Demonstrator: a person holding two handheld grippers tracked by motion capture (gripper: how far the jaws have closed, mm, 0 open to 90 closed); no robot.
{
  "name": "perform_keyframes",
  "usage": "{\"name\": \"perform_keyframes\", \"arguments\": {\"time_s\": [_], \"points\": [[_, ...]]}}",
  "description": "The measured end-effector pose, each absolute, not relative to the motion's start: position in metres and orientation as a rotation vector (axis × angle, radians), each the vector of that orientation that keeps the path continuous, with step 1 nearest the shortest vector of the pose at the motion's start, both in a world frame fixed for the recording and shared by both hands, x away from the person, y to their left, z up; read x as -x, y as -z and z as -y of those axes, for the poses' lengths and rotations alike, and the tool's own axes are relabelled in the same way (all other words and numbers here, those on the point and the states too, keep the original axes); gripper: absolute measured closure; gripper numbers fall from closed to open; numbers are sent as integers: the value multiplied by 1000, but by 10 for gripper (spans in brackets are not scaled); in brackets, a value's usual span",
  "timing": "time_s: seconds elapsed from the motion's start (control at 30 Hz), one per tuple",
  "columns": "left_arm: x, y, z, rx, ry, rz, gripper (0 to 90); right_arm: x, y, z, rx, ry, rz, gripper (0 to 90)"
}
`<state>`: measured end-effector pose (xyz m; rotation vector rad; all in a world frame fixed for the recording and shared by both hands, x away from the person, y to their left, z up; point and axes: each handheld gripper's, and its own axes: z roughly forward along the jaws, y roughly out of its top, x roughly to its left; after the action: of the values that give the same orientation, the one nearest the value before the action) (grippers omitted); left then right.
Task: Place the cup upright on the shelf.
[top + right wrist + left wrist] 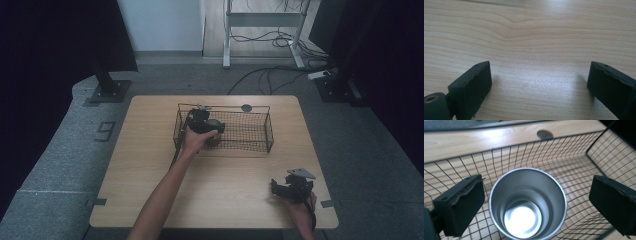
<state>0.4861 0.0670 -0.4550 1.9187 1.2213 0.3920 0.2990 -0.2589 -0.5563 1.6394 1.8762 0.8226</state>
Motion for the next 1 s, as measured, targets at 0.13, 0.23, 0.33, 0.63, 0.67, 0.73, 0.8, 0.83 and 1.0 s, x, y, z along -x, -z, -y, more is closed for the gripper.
{"name": "perform_keyframes", "arguments": {"time_s": [0.13,0.23,0.33,0.63,0.67,0.73,0.8,0.83,1.0], "points": [[-477,443,-73,-1901,-400,-1187,8,-299,556,259,-1640,-820,-1877,55],[-468,436,-79,-1895,-398,-1162,9,-299,556,259,-1640,-820,-1877,54],[-458,432,-85,-1892,-393,-1140,11,-299,556,259,-1639,-822,-1876,55],[-421,431,-105,-1887,-370,-1096,17,-299,556,259,-1640,-818,-1877,56],[-417,433,-108,-1888,-366,-1092,19,-299,556,259,-1640,-820,-1877,57],[-409,435,-113,-1888,-365,-1083,21,-299,556,259,-1643,-820,-1874,58],[-401,438,-118,-1886,-362,-1078,25,-299,556,259,-1644,-820,-1874,58],[-397,439,-121,-1885,-363,-1074,26,-299,556,259,-1641,-820,-1874,58],[-379,446,-136,-1887,-376,-1068,40,-299,556,259,-1644,-820,-1872,60]]}}
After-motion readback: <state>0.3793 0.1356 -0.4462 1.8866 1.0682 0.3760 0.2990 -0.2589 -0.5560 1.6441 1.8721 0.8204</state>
